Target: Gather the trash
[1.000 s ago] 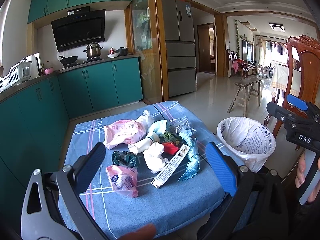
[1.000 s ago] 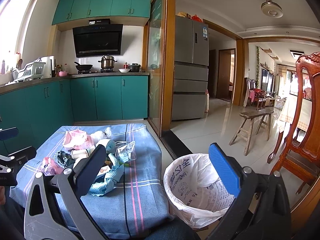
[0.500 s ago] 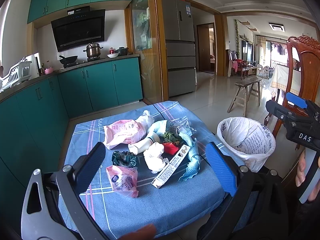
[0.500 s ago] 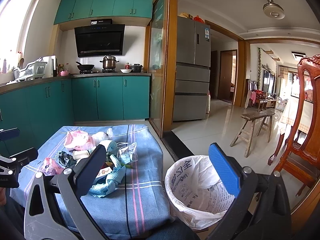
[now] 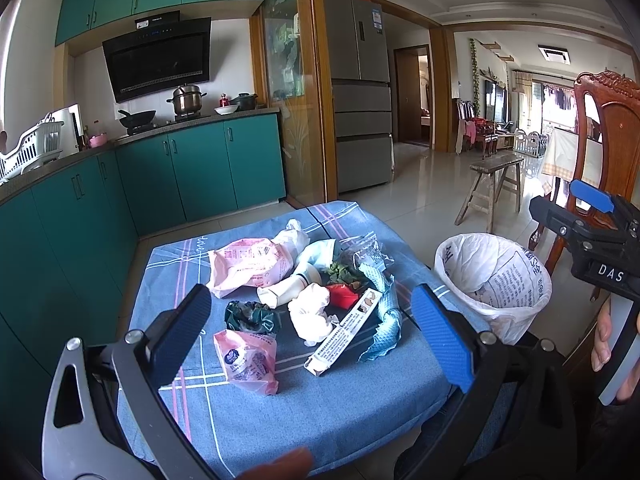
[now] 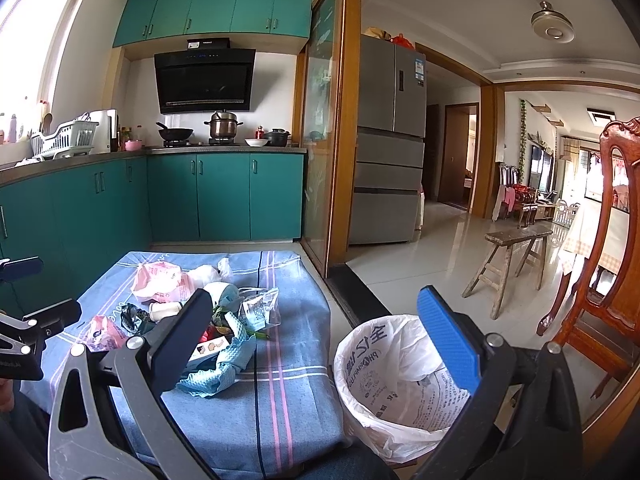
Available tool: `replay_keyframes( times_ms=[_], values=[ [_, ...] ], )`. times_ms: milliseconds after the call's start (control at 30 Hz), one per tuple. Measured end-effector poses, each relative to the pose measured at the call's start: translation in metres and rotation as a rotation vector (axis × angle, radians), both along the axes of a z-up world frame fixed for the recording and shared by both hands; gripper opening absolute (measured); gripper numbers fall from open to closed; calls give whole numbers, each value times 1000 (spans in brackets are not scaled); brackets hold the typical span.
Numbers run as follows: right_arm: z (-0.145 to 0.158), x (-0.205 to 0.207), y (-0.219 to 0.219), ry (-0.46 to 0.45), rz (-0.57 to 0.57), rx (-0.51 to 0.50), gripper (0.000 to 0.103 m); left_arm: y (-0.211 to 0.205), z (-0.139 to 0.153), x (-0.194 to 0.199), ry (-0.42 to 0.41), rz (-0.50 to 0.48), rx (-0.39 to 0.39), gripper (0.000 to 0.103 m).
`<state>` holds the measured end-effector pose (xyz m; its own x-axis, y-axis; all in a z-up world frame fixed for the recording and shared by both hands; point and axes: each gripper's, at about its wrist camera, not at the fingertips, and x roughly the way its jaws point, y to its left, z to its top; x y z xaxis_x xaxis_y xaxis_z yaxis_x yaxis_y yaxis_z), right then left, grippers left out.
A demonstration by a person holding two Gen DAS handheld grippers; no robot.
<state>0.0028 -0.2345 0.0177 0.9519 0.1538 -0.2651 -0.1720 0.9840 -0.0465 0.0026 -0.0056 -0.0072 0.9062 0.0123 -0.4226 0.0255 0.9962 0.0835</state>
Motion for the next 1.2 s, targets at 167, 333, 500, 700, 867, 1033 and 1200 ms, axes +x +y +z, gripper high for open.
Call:
replay_keyframes(
  times_ms=[167,333,500,700,867,1033,1200],
  values=[
    [0,1,2,0,3,-4,100,0,1,0,1,0,0,100],
    [0,1,2,2,7,-8,100,0,-1,0,4,-3,1,100],
    [0,1,3,0,9,-6,100,0,-1,1,7,-2,2,100],
    [0,1,4,1,7,-6,100,0,-2,1,8,-1,4,100],
    [0,1,3,0,7,-5,100,-1,-3,1,9,1,4,100],
    [-1,0,2,1,3,-5,100,-1,-3,1,11,-1,5,100],
    [-3,0,-2,5,1,0,100,-1,-5,1,16,1,6,100]
  ],
)
